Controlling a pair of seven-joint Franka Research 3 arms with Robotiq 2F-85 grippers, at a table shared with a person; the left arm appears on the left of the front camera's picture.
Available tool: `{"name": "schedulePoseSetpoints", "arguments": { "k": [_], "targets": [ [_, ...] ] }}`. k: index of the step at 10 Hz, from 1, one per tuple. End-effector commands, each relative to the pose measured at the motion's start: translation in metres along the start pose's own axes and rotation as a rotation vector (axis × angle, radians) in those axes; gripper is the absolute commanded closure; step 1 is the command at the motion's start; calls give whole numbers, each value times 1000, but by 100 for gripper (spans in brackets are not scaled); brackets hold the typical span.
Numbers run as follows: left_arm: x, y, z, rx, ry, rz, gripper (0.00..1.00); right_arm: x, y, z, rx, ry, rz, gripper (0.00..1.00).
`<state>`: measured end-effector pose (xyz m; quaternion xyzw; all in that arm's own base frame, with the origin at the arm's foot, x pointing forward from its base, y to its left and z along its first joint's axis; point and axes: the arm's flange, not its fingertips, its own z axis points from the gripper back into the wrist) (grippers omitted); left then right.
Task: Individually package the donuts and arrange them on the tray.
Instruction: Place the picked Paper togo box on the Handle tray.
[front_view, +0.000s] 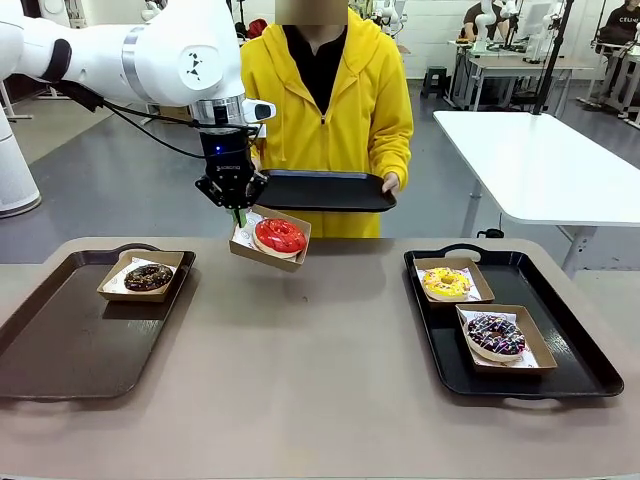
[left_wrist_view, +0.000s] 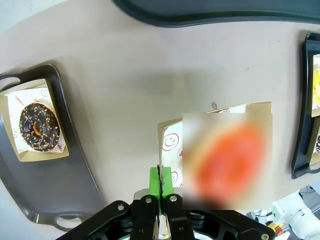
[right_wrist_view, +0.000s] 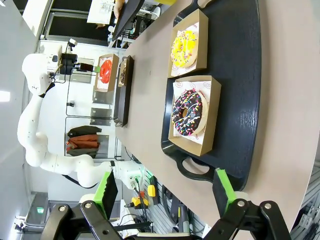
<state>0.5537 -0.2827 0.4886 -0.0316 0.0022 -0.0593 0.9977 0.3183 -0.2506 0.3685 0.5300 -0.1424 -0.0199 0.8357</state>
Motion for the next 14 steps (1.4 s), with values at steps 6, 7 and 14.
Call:
{"name": "schedulePoseSetpoints", "arguments": {
  "k": [6, 7, 14],
  "targets": [
    [-99, 121, 38, 10, 3, -112, 99, -2, 3, -1, 12, -6, 6, 0],
    [-114, 146, 37, 12, -4, -71, 99, -2, 3, -1, 12, -6, 6, 0],
    [-188, 255, 10, 102, 45, 133, 99, -2, 3, -1, 12, -6, 6, 0]
  ]
}}
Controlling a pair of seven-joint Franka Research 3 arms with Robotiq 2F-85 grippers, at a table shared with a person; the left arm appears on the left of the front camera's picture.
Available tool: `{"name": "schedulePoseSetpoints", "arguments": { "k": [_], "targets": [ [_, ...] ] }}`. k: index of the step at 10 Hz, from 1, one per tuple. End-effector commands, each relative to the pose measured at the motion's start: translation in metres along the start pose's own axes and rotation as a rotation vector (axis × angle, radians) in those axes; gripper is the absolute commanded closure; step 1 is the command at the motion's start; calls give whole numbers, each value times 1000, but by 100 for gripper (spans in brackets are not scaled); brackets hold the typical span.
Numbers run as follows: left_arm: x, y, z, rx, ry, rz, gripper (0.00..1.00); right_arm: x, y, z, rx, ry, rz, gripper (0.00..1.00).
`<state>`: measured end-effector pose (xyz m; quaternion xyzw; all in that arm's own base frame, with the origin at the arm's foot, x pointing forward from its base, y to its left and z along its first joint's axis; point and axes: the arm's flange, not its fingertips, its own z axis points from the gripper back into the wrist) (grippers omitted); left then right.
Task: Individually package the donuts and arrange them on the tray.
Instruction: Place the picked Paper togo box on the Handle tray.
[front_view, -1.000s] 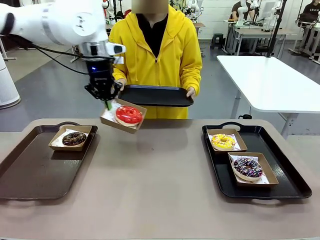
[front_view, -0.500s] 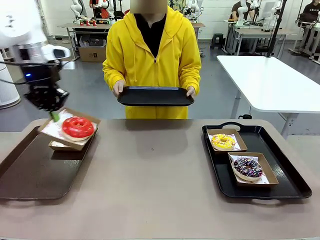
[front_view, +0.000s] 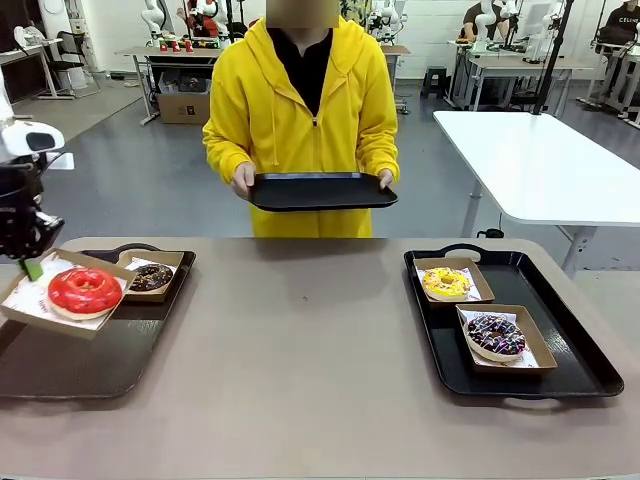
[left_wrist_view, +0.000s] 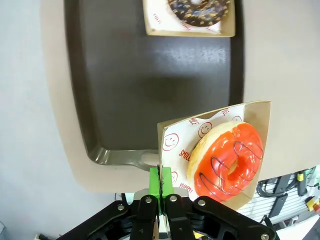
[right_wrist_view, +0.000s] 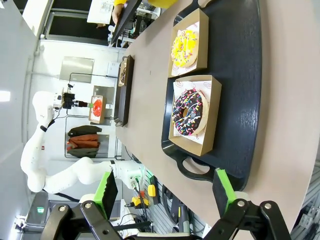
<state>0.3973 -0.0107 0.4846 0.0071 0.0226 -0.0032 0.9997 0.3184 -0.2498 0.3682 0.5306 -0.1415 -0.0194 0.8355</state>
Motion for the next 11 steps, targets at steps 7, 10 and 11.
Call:
{"name": "schedulePoseSetpoints", "arguments": {
  "k": [7, 10, 11],
  "targets": [
    [-1, 7, -5, 9, 11, 15, 99, -2, 3, 0, 11, -8, 7, 0],
    [0, 7, -8, 10, 18, 20, 99, -2, 3, 0, 11, -8, 7, 0],
    [10, 13, -20, -35, 30, -17, 99, -2, 3, 0, 11, -8, 7, 0]
  ]
}}
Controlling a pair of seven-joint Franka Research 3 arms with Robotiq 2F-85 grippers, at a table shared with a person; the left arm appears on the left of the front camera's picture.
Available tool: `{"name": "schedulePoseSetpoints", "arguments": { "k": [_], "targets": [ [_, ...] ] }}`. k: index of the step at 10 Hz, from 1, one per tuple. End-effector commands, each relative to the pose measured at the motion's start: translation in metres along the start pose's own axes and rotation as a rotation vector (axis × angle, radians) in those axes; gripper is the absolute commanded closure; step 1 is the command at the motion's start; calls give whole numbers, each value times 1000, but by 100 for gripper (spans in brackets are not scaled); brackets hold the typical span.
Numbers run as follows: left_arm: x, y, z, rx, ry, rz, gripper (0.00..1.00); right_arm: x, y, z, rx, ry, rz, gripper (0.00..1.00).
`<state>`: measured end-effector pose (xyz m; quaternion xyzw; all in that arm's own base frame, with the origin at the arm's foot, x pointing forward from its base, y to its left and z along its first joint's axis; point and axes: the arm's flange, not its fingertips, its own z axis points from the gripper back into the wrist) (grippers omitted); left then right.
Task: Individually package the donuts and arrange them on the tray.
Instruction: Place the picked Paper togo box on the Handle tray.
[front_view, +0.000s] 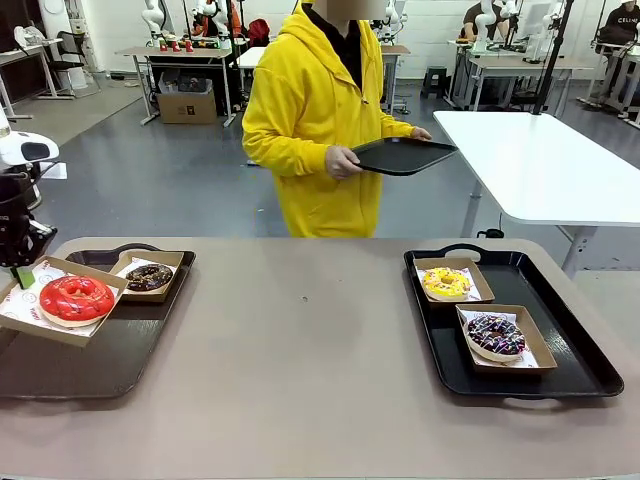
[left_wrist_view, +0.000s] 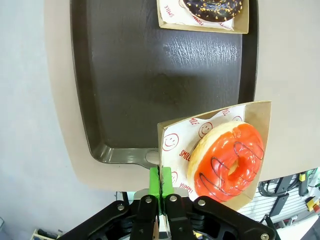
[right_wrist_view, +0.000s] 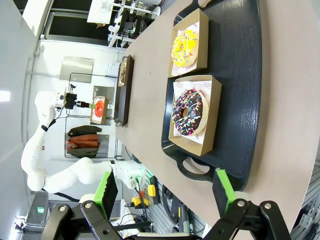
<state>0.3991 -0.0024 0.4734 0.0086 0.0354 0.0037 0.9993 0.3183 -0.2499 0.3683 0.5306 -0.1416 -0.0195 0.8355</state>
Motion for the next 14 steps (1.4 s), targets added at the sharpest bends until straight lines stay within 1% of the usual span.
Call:
{"name": "schedulePoseSetpoints", "arguments": {
  "k": [1, 3, 4, 7, 11, 14],
  "targets": [
    [10, 10, -20, -42, -7, -18, 99, -2, 3, 0, 11, -7, 7, 0],
    [5, 22, -47, -35, -25, -1, 99, -2, 3, 0, 11, -7, 7, 0],
    [8, 28, -56, -20, -12, -17, 99, -2, 3, 0, 11, -7, 7, 0],
    [2, 38, -78, -3, -13, -29, 99, -2, 3, 0, 11, -7, 7, 0],
    [12, 36, -92, 47, -57, -44, 99, -2, 3, 0, 11, -7, 7, 0],
    [19, 36, -96, 56, -67, -35, 99, -2, 3, 0, 11, -7, 7, 0]
  ]
}}
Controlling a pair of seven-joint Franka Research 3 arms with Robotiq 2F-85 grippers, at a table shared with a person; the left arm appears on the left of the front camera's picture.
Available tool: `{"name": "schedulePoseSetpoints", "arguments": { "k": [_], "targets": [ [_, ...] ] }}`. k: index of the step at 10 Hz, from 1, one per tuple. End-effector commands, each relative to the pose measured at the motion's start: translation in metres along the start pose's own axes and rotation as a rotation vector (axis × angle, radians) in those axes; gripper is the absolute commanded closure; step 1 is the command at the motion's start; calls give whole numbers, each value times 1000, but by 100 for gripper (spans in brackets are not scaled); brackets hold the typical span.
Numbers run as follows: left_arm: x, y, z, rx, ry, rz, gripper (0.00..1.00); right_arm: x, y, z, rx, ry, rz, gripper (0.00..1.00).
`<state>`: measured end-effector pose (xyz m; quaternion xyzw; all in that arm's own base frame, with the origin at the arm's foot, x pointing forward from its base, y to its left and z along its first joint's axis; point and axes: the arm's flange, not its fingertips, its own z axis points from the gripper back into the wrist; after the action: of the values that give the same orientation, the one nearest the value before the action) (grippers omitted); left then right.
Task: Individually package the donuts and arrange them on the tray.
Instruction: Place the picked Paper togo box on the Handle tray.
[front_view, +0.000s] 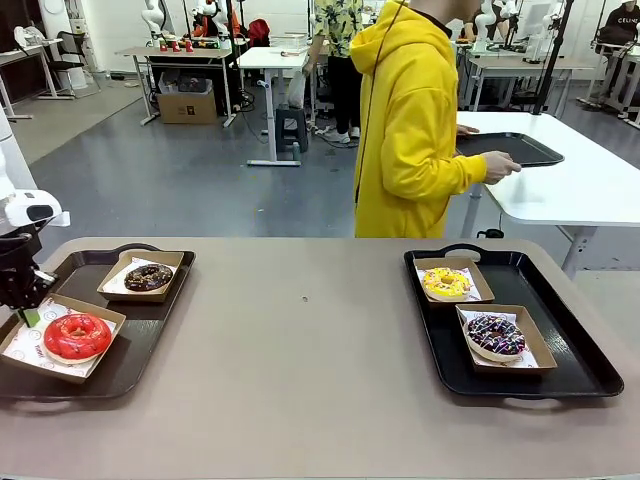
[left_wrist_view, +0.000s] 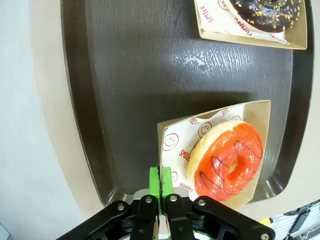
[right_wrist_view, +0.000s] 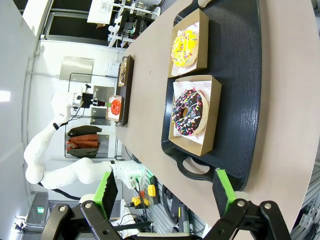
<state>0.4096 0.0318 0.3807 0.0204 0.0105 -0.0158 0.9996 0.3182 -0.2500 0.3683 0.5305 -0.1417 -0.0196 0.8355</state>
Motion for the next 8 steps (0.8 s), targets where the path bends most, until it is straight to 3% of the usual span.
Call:
{"name": "schedulePoseSetpoints", "arguments": {
  "k": [1, 4, 5, 6, 7, 8],
  "targets": [
    [3, 2, -5, 38, -24, 9, 99, -2, 3, 0, 11, -7, 7, 0],
    [6, 2, -7, 49, -27, 10, 99, -2, 3, 0, 11, -7, 7, 0],
    [4, 2, -6, 46, -24, 12, 41, -2, 3, 0, 11, -7, 7, 0],
    [3, 3, -4, 45, -24, 13, 41, -2, 3, 0, 11, -7, 7, 0],
    [2, 3, -2, 41, -22, 12, 0, -2, 3, 0, 11, -7, 7, 0],
    [2, 4, -1, 37, -20, 11, 39, -2, 3, 0, 11, -7, 7, 0]
  ]
}}
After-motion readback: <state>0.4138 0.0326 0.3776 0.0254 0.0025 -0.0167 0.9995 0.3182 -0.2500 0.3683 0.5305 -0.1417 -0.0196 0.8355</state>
